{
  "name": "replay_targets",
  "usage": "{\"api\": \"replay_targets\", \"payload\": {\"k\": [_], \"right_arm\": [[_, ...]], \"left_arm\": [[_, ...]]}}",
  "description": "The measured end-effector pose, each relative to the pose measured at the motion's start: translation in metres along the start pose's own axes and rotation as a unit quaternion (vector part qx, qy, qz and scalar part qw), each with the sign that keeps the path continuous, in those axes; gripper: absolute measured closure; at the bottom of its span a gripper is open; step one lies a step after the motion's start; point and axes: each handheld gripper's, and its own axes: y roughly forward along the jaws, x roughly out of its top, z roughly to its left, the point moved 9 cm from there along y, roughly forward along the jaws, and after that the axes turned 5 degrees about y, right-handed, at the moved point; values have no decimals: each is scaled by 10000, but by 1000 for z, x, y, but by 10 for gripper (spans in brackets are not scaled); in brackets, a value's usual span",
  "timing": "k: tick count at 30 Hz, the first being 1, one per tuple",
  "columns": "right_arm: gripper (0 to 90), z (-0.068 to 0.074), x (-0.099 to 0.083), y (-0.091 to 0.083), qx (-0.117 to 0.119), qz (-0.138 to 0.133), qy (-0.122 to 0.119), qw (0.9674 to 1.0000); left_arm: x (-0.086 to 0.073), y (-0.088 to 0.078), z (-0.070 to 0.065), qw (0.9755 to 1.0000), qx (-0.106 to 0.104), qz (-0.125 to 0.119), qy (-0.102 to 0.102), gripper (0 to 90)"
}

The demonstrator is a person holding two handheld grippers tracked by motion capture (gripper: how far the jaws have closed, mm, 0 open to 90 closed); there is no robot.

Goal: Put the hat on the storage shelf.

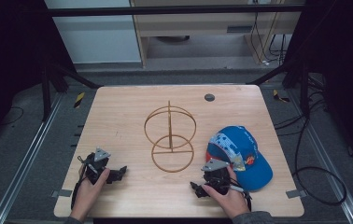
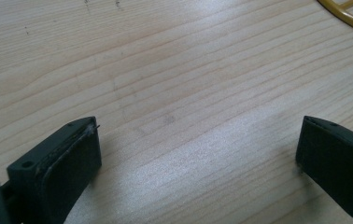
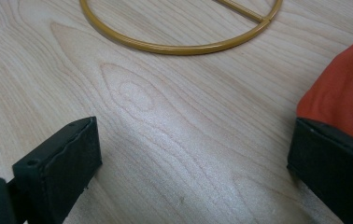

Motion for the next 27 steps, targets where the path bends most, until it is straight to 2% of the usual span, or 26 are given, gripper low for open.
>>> {"api": "replay_targets", "payload": {"k": [7, 8, 9, 11, 12, 15, 16, 22, 23, 25, 26, 27], "right_arm": [[33, 0, 0, 0, 7, -6, 18, 10000], [62, 0, 0, -1, -5, 25, -23, 10000], [94, 2, 2, -4, 10, 20, -32, 10000], [63, 5, 8, -11, -11, -128, -79, 9999], [81, 7, 13, -17, -38, -156, -87, 9998], [95, 8, 25, -34, -210, -201, -327, 9990], [98, 8, 29, -40, -222, -204, -342, 9990], [111, -13, 54, -75, -488, -169, -564, 9971], [111, -24, 59, -84, -559, -105, -539, 9969], [111, -29, 61, -88, -566, -74, -492, 9972], [112, -41, 63, -95, -652, -5, -461, 9968], [112, -41, 63, -95, -652, -5, -461, 9968]], "left_arm": [[0, 0, 0, 10000, 34, 1, -10, 0], [0, 0, 0, 10000, 35, 3, -8, 0], [0, 0, -1, 10000, 37, 1, -10, 0], [0, 0, -1, 10000, 37, 3, -10, 0], [0, 0, -1, 10000, 36, 3, -10, 0], [-1, 0, -1, 10000, 38, 16, -9, 0], [-1, -1, -1, 10000, 45, 28, -16, 0], [-1, -1, -2, 10000, 64, 27, -36, 0], [-1, -1, -2, 10000, 65, 28, -37, 0], [-2, -1, -2, 10000, 71, 30, -36, 0], [-2, -1, -2, 10000, 73, 31, -37, 0], [-2, -1, -2, 10000, 75, 28, -38, 0]]}}
